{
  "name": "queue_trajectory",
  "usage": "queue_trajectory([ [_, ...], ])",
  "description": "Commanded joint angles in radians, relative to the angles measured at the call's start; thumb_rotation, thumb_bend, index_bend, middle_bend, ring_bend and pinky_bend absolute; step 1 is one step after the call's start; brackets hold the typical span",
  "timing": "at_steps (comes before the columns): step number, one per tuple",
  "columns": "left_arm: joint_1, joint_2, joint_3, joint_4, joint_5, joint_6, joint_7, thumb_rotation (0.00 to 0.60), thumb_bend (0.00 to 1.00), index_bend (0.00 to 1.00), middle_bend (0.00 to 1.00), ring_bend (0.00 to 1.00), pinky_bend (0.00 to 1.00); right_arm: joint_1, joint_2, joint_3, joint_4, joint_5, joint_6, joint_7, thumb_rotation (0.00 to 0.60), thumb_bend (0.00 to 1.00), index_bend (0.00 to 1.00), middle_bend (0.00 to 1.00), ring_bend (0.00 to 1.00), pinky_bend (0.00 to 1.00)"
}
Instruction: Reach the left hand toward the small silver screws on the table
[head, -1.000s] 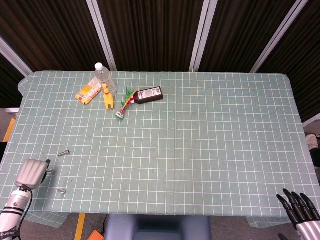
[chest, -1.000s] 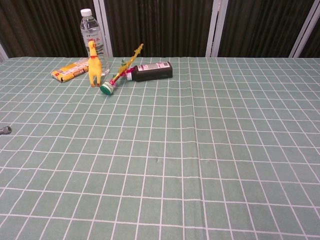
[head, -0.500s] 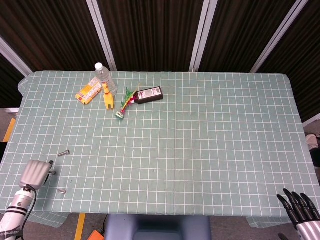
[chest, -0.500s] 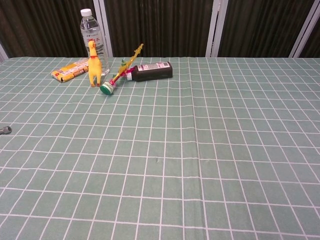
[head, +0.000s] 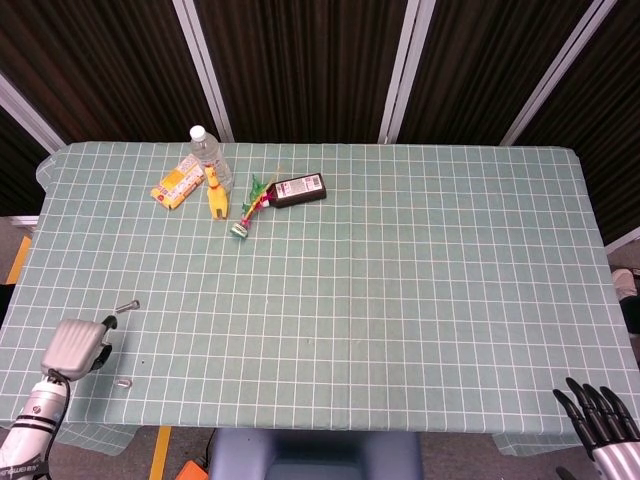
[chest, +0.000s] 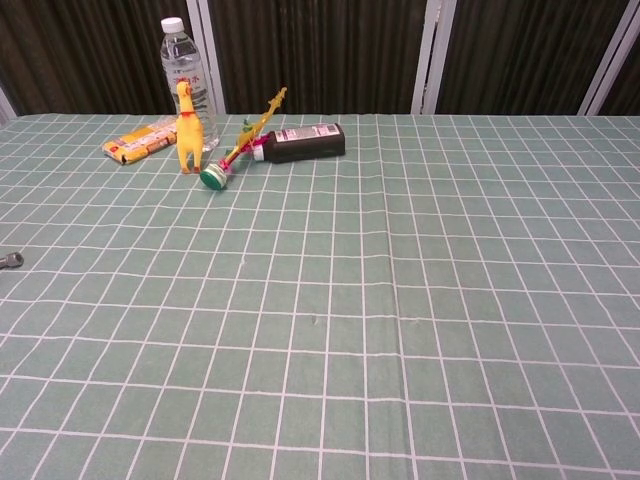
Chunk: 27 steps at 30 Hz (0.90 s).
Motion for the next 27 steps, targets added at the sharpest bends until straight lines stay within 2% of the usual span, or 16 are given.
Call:
queue_trajectory([
  [1,-0.016,-0.027,-0.085,-0.02,0.014,0.082,-0.172,0.6,0.38,0.42,1.0,1.0,1.0,0.0,0.0,0.0,0.001,0.0,-0.001,0.0,0.6,0.18,0.0,0.0,0.0,0.0],
  [3,-0.033,-0.06,-0.112,0.009,-0.001,0.083,-0.191,0.6,0.37,0.44,1.0,1.0,1.0,0.0,0.001,0.0,0.0,0.0,0.001,0.001,0.6,0.18,0.0,0.0,0.0,0.0],
  [6,-0.069,-0.069,-0.138,-0.005,-0.097,-0.006,-0.137,0.6,0.36,0.44,1.0,1.0,1.0,0.001,0.002,0.001,0.0,0.003,0.0,0.004,0.6,0.18,0.0,0.0,0.0,0.0],
  [8,-0.094,-0.074,-0.151,-0.009,-0.205,-0.066,-0.007,0.6,0.36,0.44,1.0,1.0,1.0,0.002,0.003,0.002,0.0,0.004,0.0,0.005,0.6,0.18,0.0,0.0,0.0,0.0],
  [11,-0.124,-0.1,-0.166,-0.014,-0.356,-0.095,0.174,0.6,0.35,0.44,1.0,1.0,1.0,0.002,0.006,0.002,0.001,0.005,0.003,0.011,0.6,0.18,0.0,0.0,0.0,0.0],
  [14,-0.147,-0.127,-0.183,0.002,-0.451,-0.105,0.241,0.6,0.35,0.44,1.0,1.0,1.0,0.003,0.008,0.003,0.001,0.008,0.003,0.016,0.6,0.18,0.0,0.0,0.0,0.0],
  [17,-0.162,-0.139,-0.188,0.028,-0.502,-0.113,0.266,0.6,0.35,0.44,1.0,1.0,1.0,0.004,0.009,0.003,0.0,0.009,0.003,0.018,0.6,0.18,0.0,0.0,0.0,0.0],
  [27,-0.174,-0.157,-0.162,0.087,-0.556,-0.134,0.265,0.6,0.33,0.44,1.0,1.0,1.0,0.002,0.007,0.003,0.0,0.006,0.003,0.013,0.6,0.18,0.0,0.0,0.0,0.0],
])
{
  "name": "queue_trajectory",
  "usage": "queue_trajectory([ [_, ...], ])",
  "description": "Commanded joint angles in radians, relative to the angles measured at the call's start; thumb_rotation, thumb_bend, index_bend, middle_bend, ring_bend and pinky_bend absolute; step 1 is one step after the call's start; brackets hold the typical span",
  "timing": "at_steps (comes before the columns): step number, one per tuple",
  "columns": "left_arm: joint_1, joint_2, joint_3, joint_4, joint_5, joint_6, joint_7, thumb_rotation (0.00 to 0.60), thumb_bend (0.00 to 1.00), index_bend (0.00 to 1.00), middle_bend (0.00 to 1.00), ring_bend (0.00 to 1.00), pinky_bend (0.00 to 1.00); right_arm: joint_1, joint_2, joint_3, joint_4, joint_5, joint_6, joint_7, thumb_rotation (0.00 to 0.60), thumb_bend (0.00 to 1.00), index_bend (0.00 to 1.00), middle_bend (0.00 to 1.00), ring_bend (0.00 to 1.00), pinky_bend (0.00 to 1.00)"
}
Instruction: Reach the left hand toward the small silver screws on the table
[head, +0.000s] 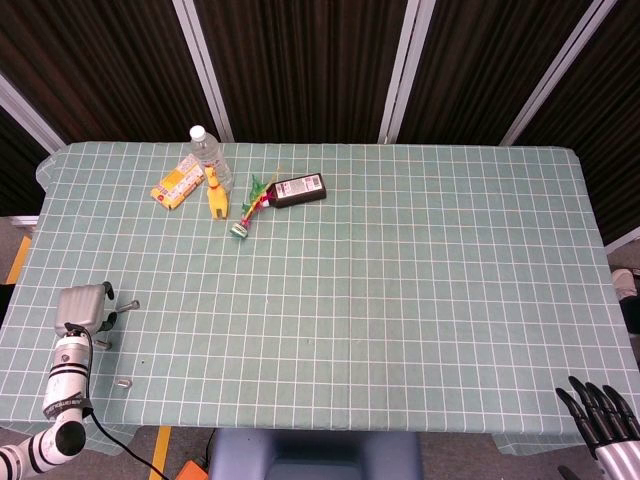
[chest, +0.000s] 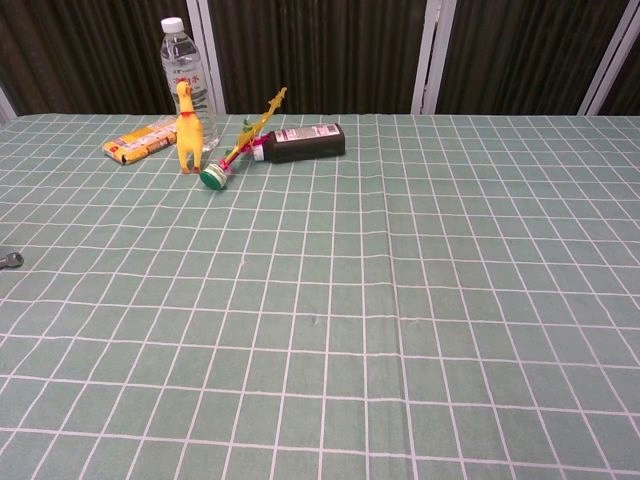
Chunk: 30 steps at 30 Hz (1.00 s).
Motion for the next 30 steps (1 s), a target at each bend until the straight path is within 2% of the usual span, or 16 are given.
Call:
queue_trajectory([
  [1,-0.005,-0.01,0.005,0.021,-0.008,-0.007,-0.009,0.6,0.33,0.45,1.0,1.0,1.0,0.0,0.0,0.0,0.0,0.0,0.0,-0.001,0.6,0.18,0.0,0.0,0.0,0.0],
  [30,-0.038,-0.095,0.044,0.14,-0.014,-0.017,-0.012,0.6,0.31,0.47,1.0,1.0,1.0,0.0,0.001,0.0,0.002,0.0,0.002,0.005,0.6,0.18,0.0,0.0,0.0,0.0],
])
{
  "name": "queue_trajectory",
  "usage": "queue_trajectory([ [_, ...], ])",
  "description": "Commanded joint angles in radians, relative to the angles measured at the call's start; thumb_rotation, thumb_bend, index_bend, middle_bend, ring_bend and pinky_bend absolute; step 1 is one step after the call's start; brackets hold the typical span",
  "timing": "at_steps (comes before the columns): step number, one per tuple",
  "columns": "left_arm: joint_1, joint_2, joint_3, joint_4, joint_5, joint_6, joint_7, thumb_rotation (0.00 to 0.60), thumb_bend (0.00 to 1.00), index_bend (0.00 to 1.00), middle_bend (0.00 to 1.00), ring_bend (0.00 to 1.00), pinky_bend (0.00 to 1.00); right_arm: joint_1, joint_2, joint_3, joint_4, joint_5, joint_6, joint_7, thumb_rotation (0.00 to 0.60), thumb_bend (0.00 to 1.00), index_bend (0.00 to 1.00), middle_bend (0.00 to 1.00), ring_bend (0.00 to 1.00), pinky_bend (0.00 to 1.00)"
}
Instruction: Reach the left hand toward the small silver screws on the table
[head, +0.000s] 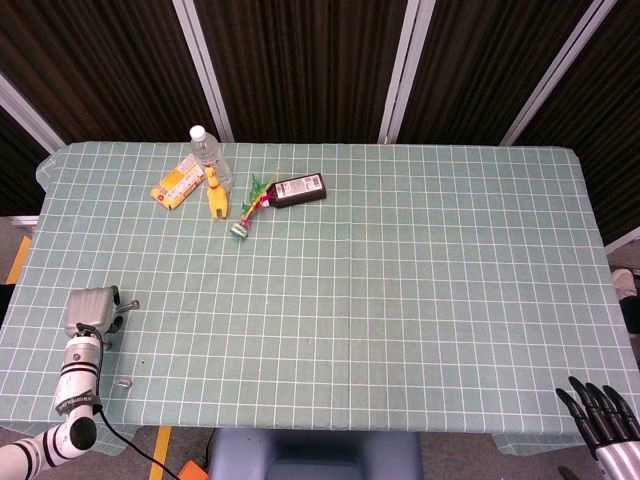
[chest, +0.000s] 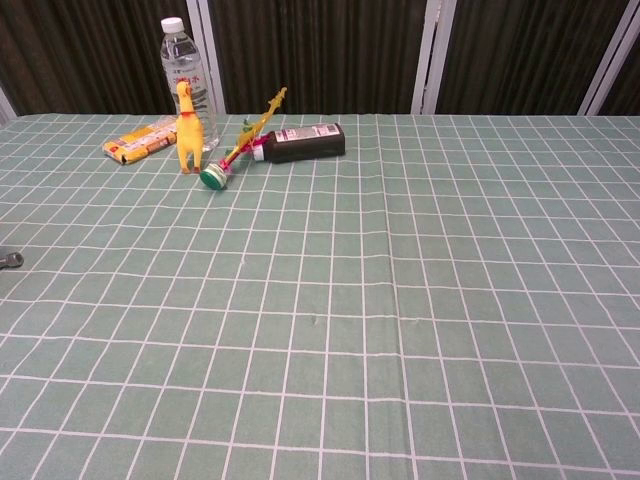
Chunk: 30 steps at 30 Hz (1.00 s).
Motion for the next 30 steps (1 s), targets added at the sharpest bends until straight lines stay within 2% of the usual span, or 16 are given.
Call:
queue_trajectory([
  [1,-0.002,-0.009,0.0,0.015,0.001,-0.003,-0.004,0.6,0.32,0.47,1.0,1.0,1.0,0.0,0.0,0.001,0.0,0.001,0.0,0.0,0.6,0.18,0.0,0.0,0.0,0.0],
  [13,-0.006,-0.032,-0.003,0.067,-0.004,-0.024,-0.022,0.6,0.35,0.49,1.0,1.0,1.0,-0.001,-0.001,0.001,0.0,0.002,0.001,-0.002,0.6,0.18,0.0,0.0,0.0,0.0],
  [23,-0.008,-0.041,-0.009,0.075,0.006,-0.033,-0.048,0.6,0.35,0.5,1.0,1.0,1.0,-0.001,-0.001,0.002,-0.001,0.003,-0.001,-0.005,0.6,0.18,0.0,0.0,0.0,0.0],
  [30,-0.01,-0.042,-0.013,0.08,0.002,-0.036,-0.049,0.6,0.39,0.51,1.0,1.0,1.0,0.0,-0.002,0.002,-0.002,0.004,-0.002,-0.005,0.6,0.18,0.0,0.0,0.0,0.0],
])
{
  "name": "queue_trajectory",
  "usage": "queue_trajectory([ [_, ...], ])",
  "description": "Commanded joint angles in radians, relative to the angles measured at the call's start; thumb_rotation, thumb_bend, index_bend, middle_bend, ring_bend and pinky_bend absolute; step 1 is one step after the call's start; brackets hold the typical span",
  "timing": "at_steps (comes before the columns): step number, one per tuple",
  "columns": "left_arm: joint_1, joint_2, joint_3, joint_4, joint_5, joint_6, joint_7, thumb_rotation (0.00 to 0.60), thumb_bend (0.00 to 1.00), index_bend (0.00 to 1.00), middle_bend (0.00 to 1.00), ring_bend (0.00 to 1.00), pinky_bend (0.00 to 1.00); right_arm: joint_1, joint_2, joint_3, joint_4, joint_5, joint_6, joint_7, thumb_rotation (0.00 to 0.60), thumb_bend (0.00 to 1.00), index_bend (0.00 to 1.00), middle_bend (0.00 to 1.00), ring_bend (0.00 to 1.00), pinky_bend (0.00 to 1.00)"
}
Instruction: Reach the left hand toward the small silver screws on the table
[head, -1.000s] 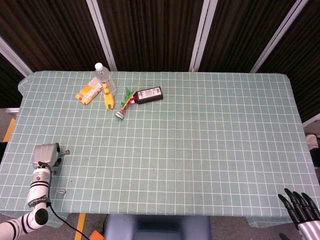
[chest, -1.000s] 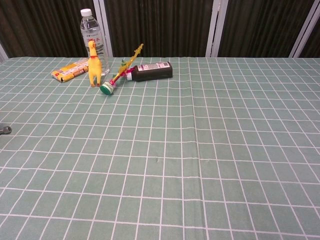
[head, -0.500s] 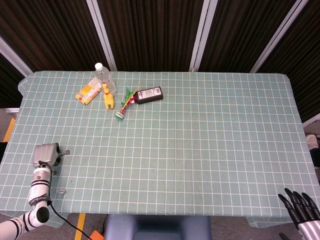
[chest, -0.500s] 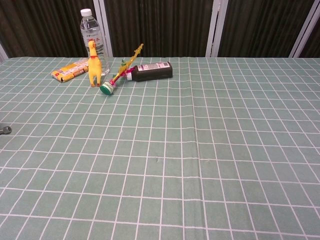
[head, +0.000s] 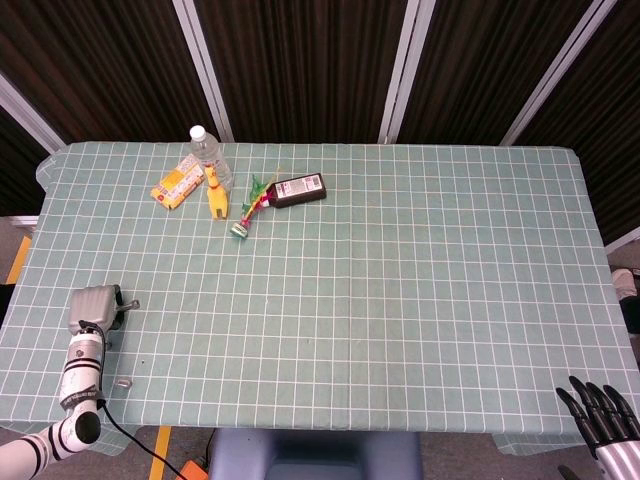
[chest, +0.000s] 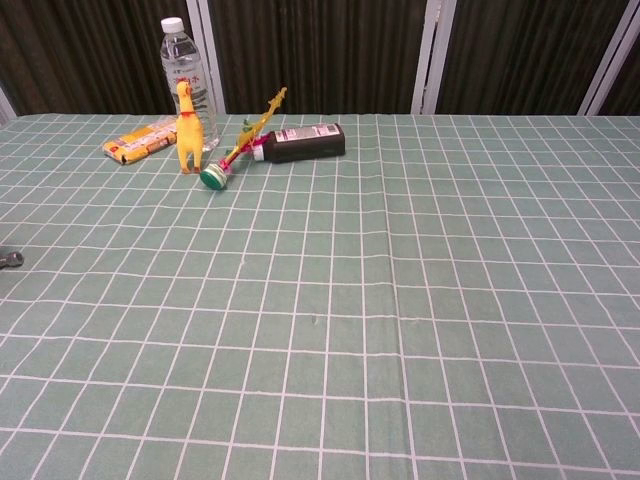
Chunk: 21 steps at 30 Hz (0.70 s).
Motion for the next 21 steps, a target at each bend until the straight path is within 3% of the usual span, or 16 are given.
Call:
queue_trajectory([
  [1,0.0,0.0,0.0,0.0,0.0,0.0,0.001,0.6,0.4,0.51,1.0,1.0,1.0,0.0,0.0,0.0,0.0,0.0,-0.001,-0.001,0.6,0.18,0.0,0.0,0.0,0.0],
  [10,0.003,0.012,-0.003,-0.007,0.009,0.017,0.001,0.6,0.42,0.54,1.0,1.0,1.0,0.001,-0.001,0.001,-0.001,0.002,-0.002,-0.002,0.6,0.18,0.0,0.0,0.0,0.0],
  [21,0.01,0.061,0.004,-0.089,0.06,0.071,0.015,0.6,0.42,0.54,1.0,1.0,1.0,0.001,0.0,-0.001,-0.003,0.001,-0.005,-0.004,0.6,0.18,0.0,0.0,0.0,0.0],
])
